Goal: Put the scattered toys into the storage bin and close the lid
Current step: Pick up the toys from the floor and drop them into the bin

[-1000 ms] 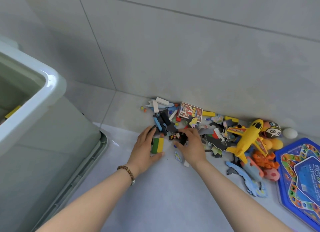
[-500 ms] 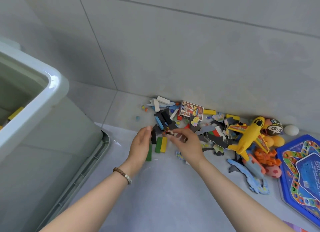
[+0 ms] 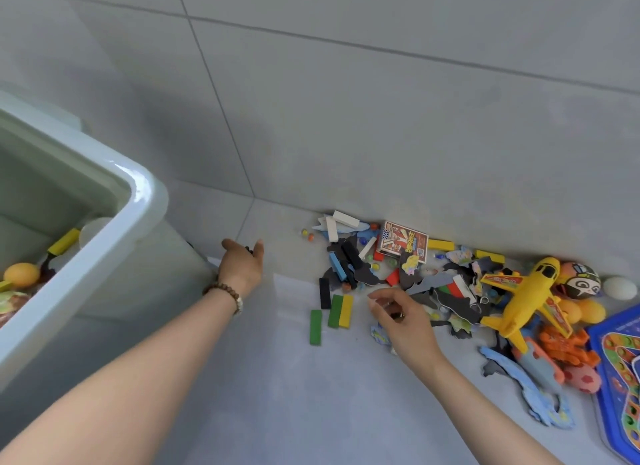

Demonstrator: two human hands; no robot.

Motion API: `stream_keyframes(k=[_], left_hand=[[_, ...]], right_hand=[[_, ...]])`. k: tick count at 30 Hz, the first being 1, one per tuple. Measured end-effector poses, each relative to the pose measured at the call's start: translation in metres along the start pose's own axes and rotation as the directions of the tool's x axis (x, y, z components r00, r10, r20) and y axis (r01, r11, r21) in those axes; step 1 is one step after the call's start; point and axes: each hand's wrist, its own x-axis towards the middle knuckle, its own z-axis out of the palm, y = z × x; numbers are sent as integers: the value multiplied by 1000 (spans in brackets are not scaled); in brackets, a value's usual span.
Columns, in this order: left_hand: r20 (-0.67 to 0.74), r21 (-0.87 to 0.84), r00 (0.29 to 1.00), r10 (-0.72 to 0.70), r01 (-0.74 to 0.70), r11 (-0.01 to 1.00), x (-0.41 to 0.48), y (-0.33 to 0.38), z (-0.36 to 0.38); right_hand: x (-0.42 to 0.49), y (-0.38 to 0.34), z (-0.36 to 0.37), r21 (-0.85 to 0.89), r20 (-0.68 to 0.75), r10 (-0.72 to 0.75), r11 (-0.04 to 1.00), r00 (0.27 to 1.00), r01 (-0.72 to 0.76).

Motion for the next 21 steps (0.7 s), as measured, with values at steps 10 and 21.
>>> stream_keyframes(k=[10,21], left_hand=[[190,83,979,74,-91,992,22,-4,0],[199,-35,903,382,-383,923,20,17,33]], right_hand=[[8,-5,-6,8,-17,29,1000,999,-29],[24,4,-12,2,-25,33,999,999,-33]])
